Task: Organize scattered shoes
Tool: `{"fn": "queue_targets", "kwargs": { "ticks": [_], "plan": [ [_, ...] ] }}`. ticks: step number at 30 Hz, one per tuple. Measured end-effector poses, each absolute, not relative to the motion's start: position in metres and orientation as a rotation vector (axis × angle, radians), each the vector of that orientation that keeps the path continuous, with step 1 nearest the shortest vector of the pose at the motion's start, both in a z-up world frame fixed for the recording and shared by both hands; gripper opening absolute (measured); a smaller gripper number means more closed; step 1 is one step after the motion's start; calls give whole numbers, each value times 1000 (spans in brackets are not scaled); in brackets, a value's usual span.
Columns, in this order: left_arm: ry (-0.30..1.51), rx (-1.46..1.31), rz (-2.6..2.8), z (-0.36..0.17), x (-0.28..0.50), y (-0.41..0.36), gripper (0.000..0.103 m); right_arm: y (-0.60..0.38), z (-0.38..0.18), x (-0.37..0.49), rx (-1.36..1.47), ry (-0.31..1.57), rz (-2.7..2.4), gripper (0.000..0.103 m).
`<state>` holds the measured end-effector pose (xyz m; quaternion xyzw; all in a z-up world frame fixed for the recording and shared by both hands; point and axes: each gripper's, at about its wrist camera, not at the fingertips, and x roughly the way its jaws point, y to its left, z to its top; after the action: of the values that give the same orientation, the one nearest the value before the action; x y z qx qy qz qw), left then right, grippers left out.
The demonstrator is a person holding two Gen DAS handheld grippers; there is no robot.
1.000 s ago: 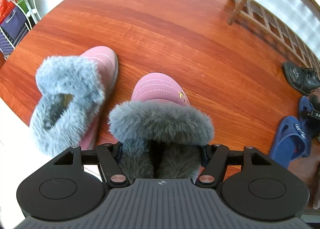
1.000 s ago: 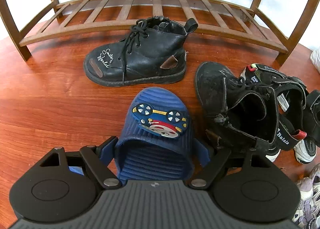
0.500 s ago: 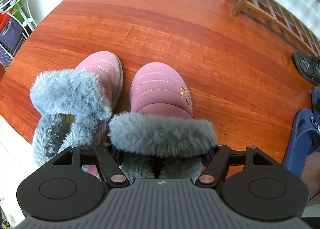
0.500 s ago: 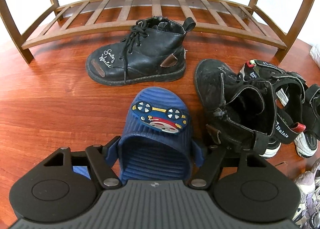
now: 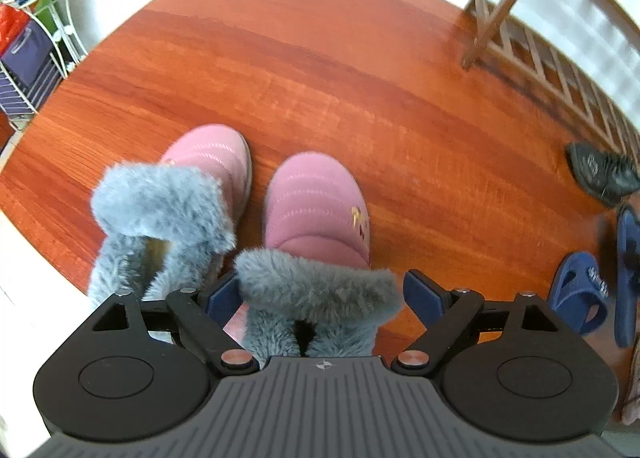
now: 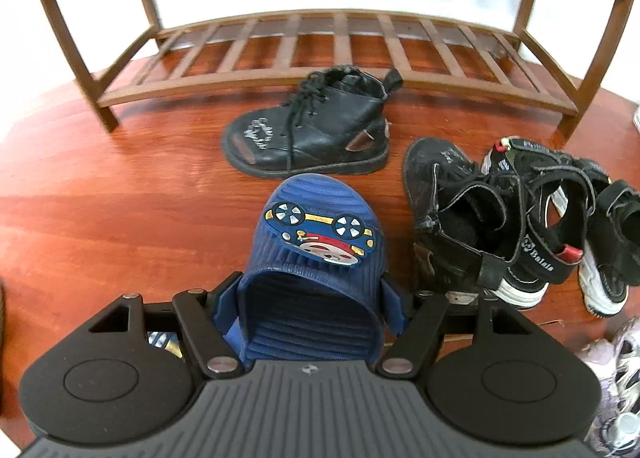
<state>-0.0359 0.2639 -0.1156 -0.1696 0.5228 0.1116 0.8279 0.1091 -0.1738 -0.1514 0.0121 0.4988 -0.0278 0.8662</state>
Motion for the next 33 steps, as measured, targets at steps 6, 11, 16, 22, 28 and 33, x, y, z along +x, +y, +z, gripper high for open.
{"fn": "queue_targets", "kwargs": {
  "ticks": [6, 11, 16, 22, 28, 33],
  "plan": [
    [1050, -327, 220, -84, -27, 252, 90, -177, -128, 78, 16, 1032, -17, 75],
    [1030, -281, 149, -68, -15, 221, 91, -189, -116, 51, 19, 1026, -31, 75],
    [1007, -258, 51, -58, -4, 177, 91, -207, -109, 21, 15, 1028, -51, 75],
    [1040, -184, -79, -64, 8, 119, 94, -241, -119, -12, 15, 1041, -114, 75],
    [1125, -159, -128, -79, 13, 77, 94, -264, -138, -24, -15, 1046, -163, 76],
    [1160, -142, -136, -86, 13, 59, 94, -268, -151, -25, -49, 1055, -150, 76]
  ]
}}
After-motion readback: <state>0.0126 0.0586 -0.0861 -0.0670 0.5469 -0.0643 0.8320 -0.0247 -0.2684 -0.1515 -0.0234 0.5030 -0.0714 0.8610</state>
